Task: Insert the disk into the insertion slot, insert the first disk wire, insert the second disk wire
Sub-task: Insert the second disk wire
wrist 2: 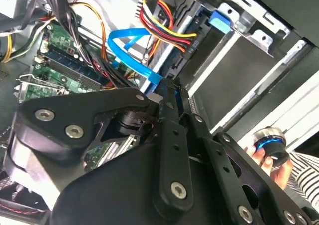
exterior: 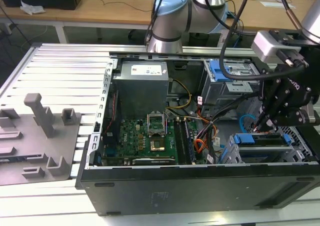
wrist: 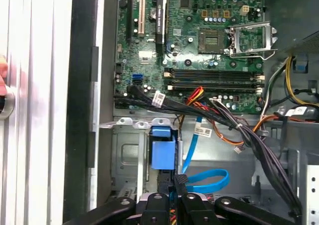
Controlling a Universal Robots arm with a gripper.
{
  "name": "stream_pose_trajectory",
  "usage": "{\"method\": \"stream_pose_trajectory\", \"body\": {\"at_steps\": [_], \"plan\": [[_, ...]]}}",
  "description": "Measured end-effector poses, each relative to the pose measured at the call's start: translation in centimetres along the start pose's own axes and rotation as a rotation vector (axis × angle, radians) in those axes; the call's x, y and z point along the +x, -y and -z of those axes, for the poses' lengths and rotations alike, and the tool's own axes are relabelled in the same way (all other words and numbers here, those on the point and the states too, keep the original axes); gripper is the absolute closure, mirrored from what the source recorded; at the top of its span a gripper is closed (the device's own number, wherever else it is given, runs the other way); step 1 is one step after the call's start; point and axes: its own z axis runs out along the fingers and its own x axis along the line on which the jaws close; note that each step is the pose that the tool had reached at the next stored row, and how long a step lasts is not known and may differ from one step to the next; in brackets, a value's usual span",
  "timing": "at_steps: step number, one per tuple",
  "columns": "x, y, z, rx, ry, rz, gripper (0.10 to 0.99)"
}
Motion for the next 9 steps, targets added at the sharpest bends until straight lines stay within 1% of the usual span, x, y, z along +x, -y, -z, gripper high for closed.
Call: {"method": "stream_pose_trajectory", "body": {"at_steps": [1,4,6,7,9], "plan": [[0.14,0.01,-0.12,0.000,0.0002,0.000,0.925],[0.16,0.22,-0.37,0.000,0.0031,0.000,0.925],[0.15,0.41,-0.54,0.000,0.0083,0.000,0.925],[0.15,0.44,-0.61,0.000,0.0123,0.000,0.925],[0.15,0.45,-0.72,0.000,0.0300,0.001,0.925]]}}
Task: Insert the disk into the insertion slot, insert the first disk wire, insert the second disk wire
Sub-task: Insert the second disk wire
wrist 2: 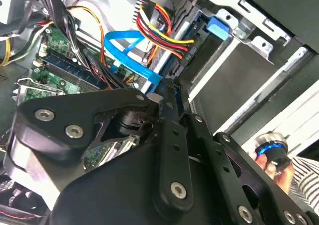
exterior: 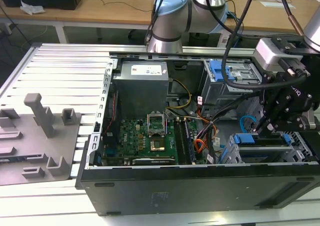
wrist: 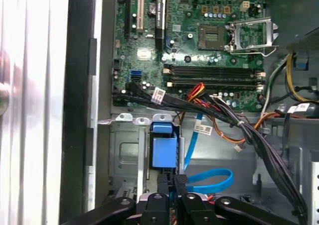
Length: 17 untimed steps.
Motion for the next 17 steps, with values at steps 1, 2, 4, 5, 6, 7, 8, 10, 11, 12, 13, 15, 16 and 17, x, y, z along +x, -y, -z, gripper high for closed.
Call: {"method": "stream_pose_trajectory", "body": {"at_steps": [1,2,4,5,6,7,8,10,11,12,13,15,16,17], "plan": [[0.00,0.04,-0.08,0.000,0.0079,0.001,0.925],[0.00,0.23,-0.31,0.000,0.0133,0.001,0.925],[0.01,0.59,-0.67,-0.001,0.0143,0.001,0.925],[0.02,0.73,-0.76,-0.001,0.0143,0.001,0.925],[0.02,0.83,-0.82,-0.001,0.0141,0.001,0.925],[0.01,0.87,-0.85,-0.001,0.0142,0.001,0.925],[0.02,0.89,-0.87,-0.001,0.0141,0.001,0.925],[0.05,0.90,-0.93,-0.001,0.0144,0.001,0.925],[0.09,1.02,-0.97,-0.001,0.0146,0.001,0.925],[0.09,1.05,-0.97,-0.001,0.0146,0.001,0.925],[0.09,1.05,-0.97,-0.001,0.0146,0.001,0.925],[0.10,1.04,-0.84,-0.001,0.0152,0.001,0.925],[0.09,1.04,-0.80,-0.001,0.0151,0.001,0.925],[0.14,1.05,-0.76,-0.001,0.0145,0.001,0.925]]}}
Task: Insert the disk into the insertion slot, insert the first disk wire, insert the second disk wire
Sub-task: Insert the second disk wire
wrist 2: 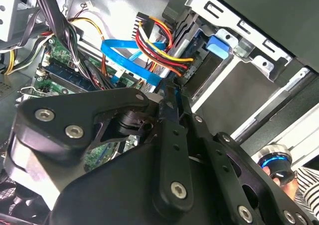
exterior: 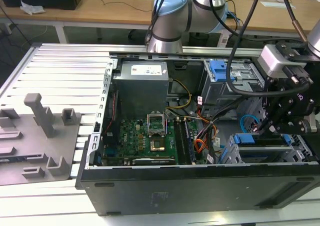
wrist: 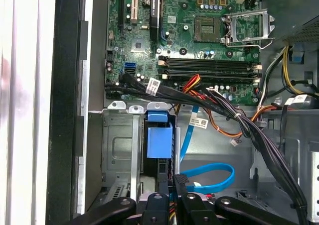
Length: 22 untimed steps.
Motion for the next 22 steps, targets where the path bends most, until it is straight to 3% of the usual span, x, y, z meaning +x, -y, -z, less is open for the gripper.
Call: {"method": "stream_pose_trajectory", "body": {"at_steps": [22], "plan": [[0.67,0.02,-0.52,0.000,0.0011,0.000,0.925]]}}
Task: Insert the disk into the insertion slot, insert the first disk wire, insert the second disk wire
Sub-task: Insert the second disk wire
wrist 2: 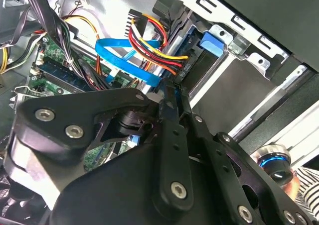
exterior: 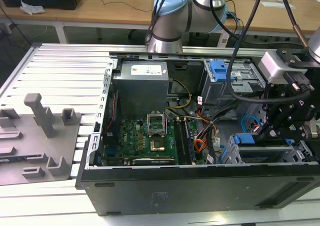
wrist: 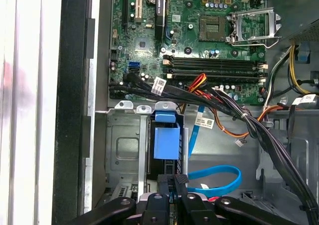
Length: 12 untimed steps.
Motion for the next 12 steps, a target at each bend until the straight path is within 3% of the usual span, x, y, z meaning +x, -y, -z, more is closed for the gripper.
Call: {"method": "stream_pose_trajectory", "body": {"at_steps": [3,4,5,7,9,11,12], "plan": [[0.00,0.00,-0.02,0.000,0.0003,0.000,0.910],[0.00,0.00,-0.03,0.000,0.0003,0.000,0.847],[0.03,0.00,0.05,0.000,0.0005,0.000,0.847],[0.00,-0.07,1.30,0.000,0.0018,0.000,0.847],[-0.02,-0.10,1.79,0.000,0.0018,0.000,0.847],[-0.05,-0.20,3.01,0.000,0.0017,0.000,0.980],[-0.05,-0.30,3.26,0.000,0.0018,0.000,0.980]]}}
